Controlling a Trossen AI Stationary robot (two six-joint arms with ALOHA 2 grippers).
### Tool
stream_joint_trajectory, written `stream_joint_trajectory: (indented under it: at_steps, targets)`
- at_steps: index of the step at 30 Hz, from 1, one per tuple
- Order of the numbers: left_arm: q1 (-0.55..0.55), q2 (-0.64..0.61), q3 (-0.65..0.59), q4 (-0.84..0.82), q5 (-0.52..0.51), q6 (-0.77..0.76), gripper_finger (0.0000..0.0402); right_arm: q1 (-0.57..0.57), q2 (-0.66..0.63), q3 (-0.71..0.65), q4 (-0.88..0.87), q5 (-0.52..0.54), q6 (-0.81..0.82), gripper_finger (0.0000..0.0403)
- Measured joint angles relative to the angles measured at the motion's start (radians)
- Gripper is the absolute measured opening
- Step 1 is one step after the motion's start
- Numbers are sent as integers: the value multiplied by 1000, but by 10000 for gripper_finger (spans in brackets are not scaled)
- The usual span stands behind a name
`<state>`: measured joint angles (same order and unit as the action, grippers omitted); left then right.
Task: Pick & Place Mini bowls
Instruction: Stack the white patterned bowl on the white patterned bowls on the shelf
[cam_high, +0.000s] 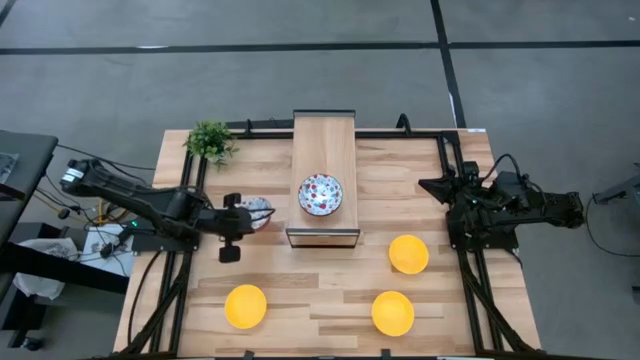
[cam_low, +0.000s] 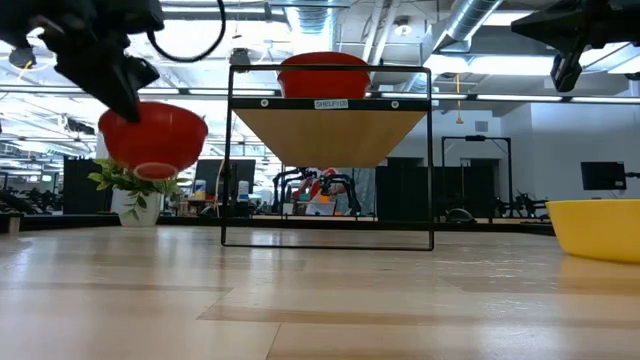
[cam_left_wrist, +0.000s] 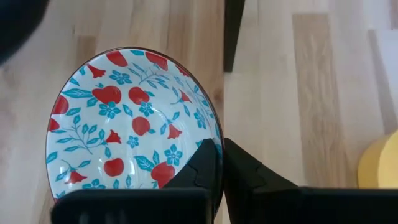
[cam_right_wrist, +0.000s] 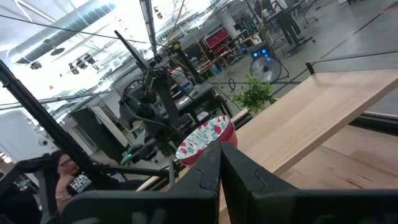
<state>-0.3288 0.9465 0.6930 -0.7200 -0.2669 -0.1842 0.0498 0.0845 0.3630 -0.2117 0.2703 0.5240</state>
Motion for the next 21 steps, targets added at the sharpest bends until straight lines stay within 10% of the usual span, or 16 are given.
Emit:
stream_joint_trajectory:
  at_steps: [12, 21]
  targets:
    - [-50, -134, 119, 2, -69, -27, 8, 0, 0, 0, -49, 1, 0, 0]
    - [-81, -8, 337, 2, -160, 192, 8, 0, 0, 0, -68, -3, -1, 0]
